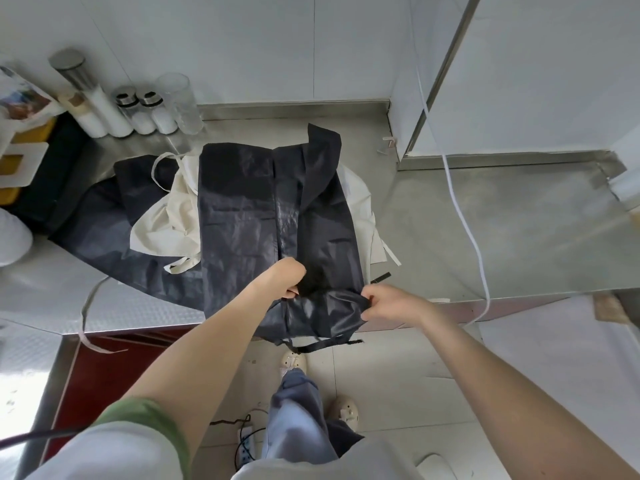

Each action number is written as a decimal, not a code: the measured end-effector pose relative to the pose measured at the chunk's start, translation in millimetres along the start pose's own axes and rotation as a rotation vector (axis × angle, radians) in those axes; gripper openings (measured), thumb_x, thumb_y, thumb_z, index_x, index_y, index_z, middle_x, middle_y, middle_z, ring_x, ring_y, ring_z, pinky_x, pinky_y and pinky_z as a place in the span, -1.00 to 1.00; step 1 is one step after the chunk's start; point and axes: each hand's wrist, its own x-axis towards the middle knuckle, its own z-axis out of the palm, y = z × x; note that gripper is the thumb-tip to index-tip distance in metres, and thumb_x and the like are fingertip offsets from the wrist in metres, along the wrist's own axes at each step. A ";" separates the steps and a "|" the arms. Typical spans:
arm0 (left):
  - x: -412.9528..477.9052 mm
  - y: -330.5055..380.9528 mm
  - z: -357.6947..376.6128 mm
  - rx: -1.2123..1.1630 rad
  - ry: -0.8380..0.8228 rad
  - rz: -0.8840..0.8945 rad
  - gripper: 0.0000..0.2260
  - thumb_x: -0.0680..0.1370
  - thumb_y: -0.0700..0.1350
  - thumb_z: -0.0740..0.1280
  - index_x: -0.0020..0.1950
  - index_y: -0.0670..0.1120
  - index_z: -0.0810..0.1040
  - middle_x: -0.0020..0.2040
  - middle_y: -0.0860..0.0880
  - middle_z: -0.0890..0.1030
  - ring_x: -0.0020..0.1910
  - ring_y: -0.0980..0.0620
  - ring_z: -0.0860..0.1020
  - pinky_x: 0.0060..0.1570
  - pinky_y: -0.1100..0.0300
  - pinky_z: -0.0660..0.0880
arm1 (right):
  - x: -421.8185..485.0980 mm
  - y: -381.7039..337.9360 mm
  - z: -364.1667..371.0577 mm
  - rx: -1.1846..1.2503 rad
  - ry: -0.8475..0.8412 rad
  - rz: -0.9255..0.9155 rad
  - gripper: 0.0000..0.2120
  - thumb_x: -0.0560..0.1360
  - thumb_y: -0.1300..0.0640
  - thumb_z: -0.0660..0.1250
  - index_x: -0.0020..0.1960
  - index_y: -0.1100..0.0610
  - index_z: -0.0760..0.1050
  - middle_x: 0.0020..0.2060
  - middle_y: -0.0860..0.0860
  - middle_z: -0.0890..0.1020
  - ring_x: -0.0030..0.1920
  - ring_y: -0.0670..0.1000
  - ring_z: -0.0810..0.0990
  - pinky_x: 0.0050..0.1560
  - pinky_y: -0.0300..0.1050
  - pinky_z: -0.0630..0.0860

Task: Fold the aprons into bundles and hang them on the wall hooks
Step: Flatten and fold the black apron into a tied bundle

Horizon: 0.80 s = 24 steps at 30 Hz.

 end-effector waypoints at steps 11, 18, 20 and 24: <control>3.1 3.8 10.4 -0.095 -0.017 -0.157 -0.84 0.67 -0.22 0.09 0.08 -0.13 0.46 -0.04 -0.13 0.63 0.08 -0.05 0.51 0.31 0.16 0.34 | -20.5 -0.8 -0.6 0.000 0.570 -0.082 -0.77 0.47 0.31 0.21 -0.24 0.07 0.22 -0.40 -0.02 0.35 -0.36 0.03 0.30 -0.36 -0.15 0.23; 13.6 -1.7 1.4 0.246 -0.041 -0.043 -0.70 0.58 -0.25 0.29 0.31 -0.28 0.43 0.17 -0.21 0.59 -0.12 -0.05 0.59 0.07 0.09 0.55 | -26.4 -3.4 0.9 -0.177 -0.105 0.082 -0.85 0.49 0.05 0.33 -0.20 0.05 0.40 -0.38 0.00 0.50 -0.39 0.02 0.52 -0.36 -0.19 0.46; 13.1 1.8 -5.5 0.264 -0.113 -0.045 -0.68 0.57 -0.18 0.34 0.29 -0.24 0.43 0.11 -0.16 0.60 -0.13 -0.03 0.60 0.06 0.11 0.52 | -21.5 -6.6 -10.2 -0.120 -0.041 0.083 -0.85 0.49 -0.01 0.32 -0.14 0.07 0.48 -0.32 0.00 0.56 -0.36 -0.02 0.52 -0.30 -0.20 0.45; 8.6 21.9 -17.5 0.245 -0.067 0.065 -0.77 0.57 -0.06 0.34 0.10 -0.15 0.41 -0.06 -0.07 0.57 -0.19 -0.01 0.56 -0.14 0.16 0.45 | -6.7 -17.4 -40.9 0.061 0.168 0.037 -0.84 0.52 0.04 0.31 0.03 0.11 0.51 -0.14 -0.01 0.59 -0.21 -0.02 0.55 -0.16 -0.17 0.47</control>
